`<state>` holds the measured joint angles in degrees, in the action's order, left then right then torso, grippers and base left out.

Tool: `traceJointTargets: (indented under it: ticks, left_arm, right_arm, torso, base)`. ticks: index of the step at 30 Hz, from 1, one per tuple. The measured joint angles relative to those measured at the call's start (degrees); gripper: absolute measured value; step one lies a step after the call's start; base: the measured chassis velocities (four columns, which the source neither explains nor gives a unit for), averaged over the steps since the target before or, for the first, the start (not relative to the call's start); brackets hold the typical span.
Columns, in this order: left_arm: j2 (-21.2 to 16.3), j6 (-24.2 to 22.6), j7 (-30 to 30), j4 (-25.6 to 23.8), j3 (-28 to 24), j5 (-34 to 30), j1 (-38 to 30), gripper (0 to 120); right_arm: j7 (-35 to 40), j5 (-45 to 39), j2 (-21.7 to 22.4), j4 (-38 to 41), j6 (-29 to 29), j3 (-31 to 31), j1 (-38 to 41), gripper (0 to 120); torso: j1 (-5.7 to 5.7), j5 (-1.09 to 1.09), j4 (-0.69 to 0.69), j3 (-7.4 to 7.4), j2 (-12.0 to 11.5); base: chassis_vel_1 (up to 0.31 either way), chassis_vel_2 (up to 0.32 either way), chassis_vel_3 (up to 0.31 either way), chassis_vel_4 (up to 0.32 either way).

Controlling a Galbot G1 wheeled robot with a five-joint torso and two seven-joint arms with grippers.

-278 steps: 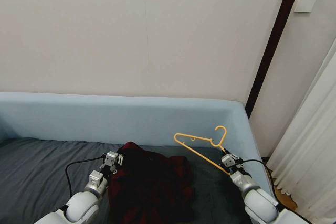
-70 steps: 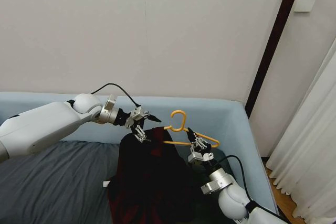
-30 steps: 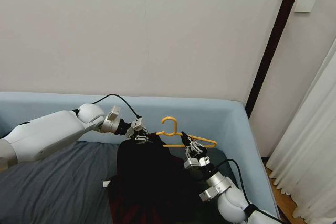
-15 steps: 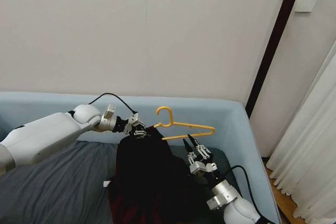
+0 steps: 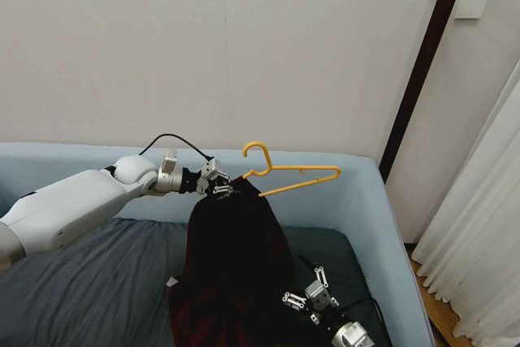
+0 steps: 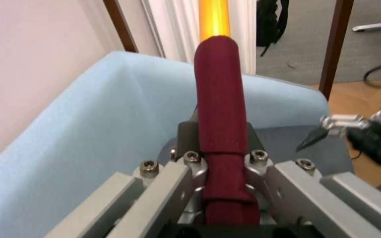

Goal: Pick up the clothes from the sofa and hang them on the clothes hanger.

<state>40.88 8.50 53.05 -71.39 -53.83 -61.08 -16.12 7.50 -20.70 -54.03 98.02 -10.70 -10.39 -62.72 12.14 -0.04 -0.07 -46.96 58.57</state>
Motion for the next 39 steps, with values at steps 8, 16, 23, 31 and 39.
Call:
traceJointTargets:
  ticks: [8,16,23,31,39]
  left_arm:
    - [-3.1,-0.3,-0.3,-4.1,0.0,-1.8,-0.7,2]
    - [-4.7,-0.7,-0.3,-6.4,0.1,-3.2,-1.5,2]
    - [-4.7,-1.0,-0.2,-7.6,-0.1,-3.6,-1.8,2]
    - [-4.4,-1.2,0.0,-7.9,-0.2,-4.2,-1.9,2]
    - [-4.0,-1.3,0.1,-7.3,-0.2,-3.9,-1.6,2]
  right_arm:
    - [-1.6,-9.0,-5.4,-4.8,0.5,-0.3,2.4,100]
    - [-2.0,-13.4,-9.7,-8.8,1.1,-0.6,5.5,100]
    - [-2.1,-13.7,-10.6,-11.1,1.0,-1.0,6.8,100]
    - [-1.4,-14.2,-11.3,-12.3,0.9,-0.7,7.6,90]
    - [-1.0,-14.5,-11.4,-11.2,0.9,-1.2,7.5,61]
  torso:
    - [0.00,-0.02,0.00,0.00,0.0]
    - [0.00,0.00,-0.01,0.00,0.0]
    - [0.00,-0.01,-0.02,0.00,0.0]
    - [0.00,0.00,-0.01,0.00,0.0]
    - [0.00,0.00,0.00,0.00,0.0]
  base:
    - [0.000,0.000,0.000,0.000]
    - [0.000,0.000,0.000,0.000]
    - [0.000,0.000,0.000,0.000]
    - [0.000,0.000,0.000,0.000]
    - [0.000,0.000,0.000,0.000]
